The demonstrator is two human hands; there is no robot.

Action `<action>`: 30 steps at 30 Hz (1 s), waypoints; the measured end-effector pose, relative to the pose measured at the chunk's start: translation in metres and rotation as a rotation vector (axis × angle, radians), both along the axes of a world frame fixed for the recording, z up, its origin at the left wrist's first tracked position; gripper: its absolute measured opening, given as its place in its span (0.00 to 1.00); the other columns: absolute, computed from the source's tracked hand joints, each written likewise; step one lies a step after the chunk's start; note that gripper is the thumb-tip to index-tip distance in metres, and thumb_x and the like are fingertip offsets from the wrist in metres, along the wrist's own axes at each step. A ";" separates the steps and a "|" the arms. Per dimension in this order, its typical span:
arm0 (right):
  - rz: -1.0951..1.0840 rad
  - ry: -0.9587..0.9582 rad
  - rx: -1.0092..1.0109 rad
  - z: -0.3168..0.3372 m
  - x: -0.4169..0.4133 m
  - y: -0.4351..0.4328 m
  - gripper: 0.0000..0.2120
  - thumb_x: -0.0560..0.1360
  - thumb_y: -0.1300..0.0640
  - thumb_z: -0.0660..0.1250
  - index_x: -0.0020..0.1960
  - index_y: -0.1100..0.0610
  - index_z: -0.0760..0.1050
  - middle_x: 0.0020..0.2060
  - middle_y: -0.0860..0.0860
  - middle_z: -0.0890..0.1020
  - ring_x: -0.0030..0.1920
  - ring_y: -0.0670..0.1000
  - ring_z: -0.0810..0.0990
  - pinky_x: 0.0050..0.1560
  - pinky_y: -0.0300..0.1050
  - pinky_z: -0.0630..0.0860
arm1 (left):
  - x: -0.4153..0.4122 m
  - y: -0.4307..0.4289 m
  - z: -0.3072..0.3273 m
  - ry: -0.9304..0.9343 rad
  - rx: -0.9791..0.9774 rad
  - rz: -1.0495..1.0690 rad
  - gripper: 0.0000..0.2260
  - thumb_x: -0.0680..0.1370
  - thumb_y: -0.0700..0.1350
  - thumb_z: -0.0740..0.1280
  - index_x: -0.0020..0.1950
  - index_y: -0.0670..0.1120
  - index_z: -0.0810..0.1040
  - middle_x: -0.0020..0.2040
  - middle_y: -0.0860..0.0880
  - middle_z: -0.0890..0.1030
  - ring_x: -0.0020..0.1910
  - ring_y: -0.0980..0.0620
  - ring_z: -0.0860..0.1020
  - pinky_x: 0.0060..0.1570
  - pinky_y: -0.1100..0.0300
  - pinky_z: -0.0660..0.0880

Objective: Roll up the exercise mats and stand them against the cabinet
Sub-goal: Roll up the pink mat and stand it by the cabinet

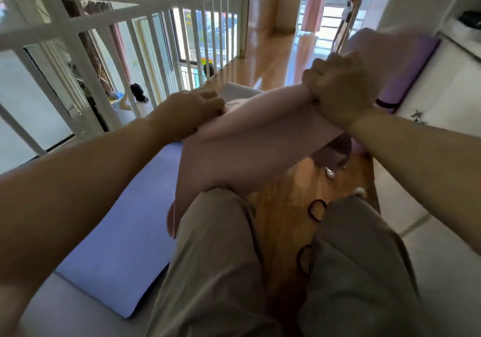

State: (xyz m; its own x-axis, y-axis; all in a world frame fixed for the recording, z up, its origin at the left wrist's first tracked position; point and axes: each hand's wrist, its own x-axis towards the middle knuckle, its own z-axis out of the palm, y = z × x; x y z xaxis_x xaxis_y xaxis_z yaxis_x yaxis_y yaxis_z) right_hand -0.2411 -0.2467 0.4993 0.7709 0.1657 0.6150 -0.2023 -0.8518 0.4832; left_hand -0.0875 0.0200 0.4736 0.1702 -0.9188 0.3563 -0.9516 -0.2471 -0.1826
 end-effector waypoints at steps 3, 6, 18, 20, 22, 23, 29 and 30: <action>0.113 0.100 0.001 -0.018 -0.009 0.026 0.05 0.69 0.70 0.66 0.43 0.64 0.76 0.37 0.61 0.79 0.37 0.63 0.78 0.40 0.54 0.73 | 0.007 0.012 0.007 -0.010 0.409 0.257 0.12 0.78 0.43 0.63 0.61 0.51 0.75 0.57 0.46 0.79 0.53 0.43 0.79 0.48 0.52 0.75; 0.204 0.179 0.070 -0.044 -0.025 0.050 0.08 0.65 0.68 0.72 0.43 0.62 0.78 0.37 0.59 0.80 0.36 0.62 0.80 0.37 0.53 0.77 | 0.001 0.007 0.023 0.044 0.775 0.681 0.11 0.79 0.46 0.62 0.58 0.49 0.79 0.53 0.48 0.79 0.50 0.47 0.77 0.51 0.54 0.76; 0.319 0.691 0.464 -0.078 -0.054 0.066 0.21 0.72 0.45 0.71 0.61 0.54 0.75 0.53 0.50 0.80 0.52 0.49 0.78 0.53 0.42 0.73 | -0.109 -0.044 -0.018 0.698 0.721 0.188 0.28 0.74 0.52 0.71 0.73 0.52 0.66 0.60 0.51 0.74 0.55 0.52 0.71 0.57 0.57 0.68; 0.280 0.720 0.587 -0.081 -0.060 0.054 0.28 0.68 0.39 0.73 0.61 0.53 0.73 0.54 0.49 0.79 0.53 0.48 0.75 0.54 0.44 0.73 | -0.110 -0.040 -0.019 0.587 0.599 0.165 0.21 0.76 0.46 0.68 0.69 0.50 0.71 0.56 0.50 0.76 0.50 0.53 0.71 0.50 0.60 0.66; 0.085 0.776 0.674 -0.084 -0.065 0.032 0.35 0.64 0.36 0.75 0.64 0.51 0.70 0.57 0.48 0.77 0.56 0.49 0.74 0.57 0.48 0.73 | -0.104 -0.034 -0.015 0.537 0.513 0.151 0.17 0.77 0.45 0.67 0.66 0.50 0.73 0.52 0.51 0.76 0.47 0.54 0.71 0.48 0.61 0.65; -0.054 0.814 0.694 -0.086 -0.068 0.018 0.36 0.62 0.37 0.76 0.65 0.49 0.69 0.58 0.47 0.77 0.56 0.50 0.75 0.57 0.49 0.74 | -0.100 -0.029 -0.013 0.514 0.490 0.143 0.17 0.77 0.45 0.66 0.65 0.51 0.73 0.50 0.52 0.76 0.46 0.54 0.71 0.46 0.62 0.64; -0.446 0.809 0.701 -0.081 -0.068 -0.008 0.07 0.70 0.51 0.70 0.47 0.49 0.78 0.43 0.49 0.81 0.44 0.51 0.79 0.41 0.43 0.72 | -0.077 -0.023 -0.016 0.298 0.433 0.212 0.19 0.78 0.46 0.64 0.69 0.54 0.70 0.51 0.54 0.75 0.48 0.53 0.73 0.44 0.59 0.71; -0.442 0.737 0.667 -0.075 -0.062 -0.006 0.05 0.71 0.54 0.67 0.47 0.51 0.76 0.44 0.51 0.80 0.45 0.52 0.78 0.42 0.44 0.71 | -0.070 -0.024 -0.015 0.252 0.397 0.257 0.19 0.78 0.46 0.64 0.69 0.55 0.69 0.54 0.52 0.77 0.50 0.50 0.76 0.46 0.55 0.74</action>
State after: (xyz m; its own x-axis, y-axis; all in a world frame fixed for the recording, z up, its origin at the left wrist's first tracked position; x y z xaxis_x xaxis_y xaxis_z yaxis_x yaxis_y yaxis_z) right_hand -0.3027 -0.2525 0.4245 0.8970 -0.4124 -0.1593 -0.4049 -0.9110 0.0786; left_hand -0.1579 -0.0038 0.4588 0.4433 -0.8918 -0.0909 -0.8957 -0.4368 -0.0830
